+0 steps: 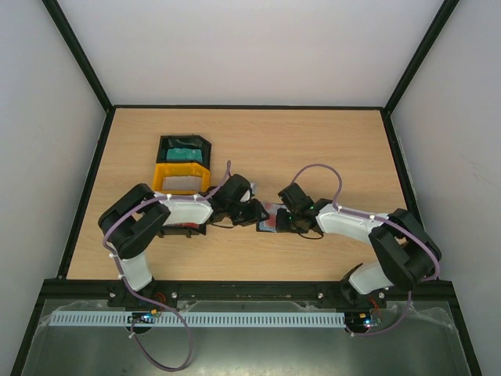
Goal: Put the credit cards into the card holder
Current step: Turn over the card slot in the card holder.
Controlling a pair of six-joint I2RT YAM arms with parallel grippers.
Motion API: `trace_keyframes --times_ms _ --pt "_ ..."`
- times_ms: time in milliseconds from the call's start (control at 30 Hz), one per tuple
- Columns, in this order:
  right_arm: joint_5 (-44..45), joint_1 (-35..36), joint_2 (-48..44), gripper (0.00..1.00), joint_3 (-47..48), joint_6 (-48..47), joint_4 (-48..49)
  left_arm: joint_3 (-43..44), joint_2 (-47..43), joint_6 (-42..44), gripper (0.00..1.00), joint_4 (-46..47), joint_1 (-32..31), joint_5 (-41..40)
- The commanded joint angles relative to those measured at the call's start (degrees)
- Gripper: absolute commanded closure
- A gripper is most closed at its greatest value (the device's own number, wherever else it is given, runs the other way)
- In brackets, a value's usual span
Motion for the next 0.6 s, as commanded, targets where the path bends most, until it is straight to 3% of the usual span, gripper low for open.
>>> trace_keyframes --times_ms 0,567 --pt "2.5 0.2 1.4 0.98 -2.1 0.5 -1.7 0.8 1.8 0.8 0.67 1.7 0.2 2.3" --pt "4.1 0.2 -2.8 0.97 -3.4 2.4 -0.3 4.0 4.3 2.9 0.67 3.6 -1.9 6.9"
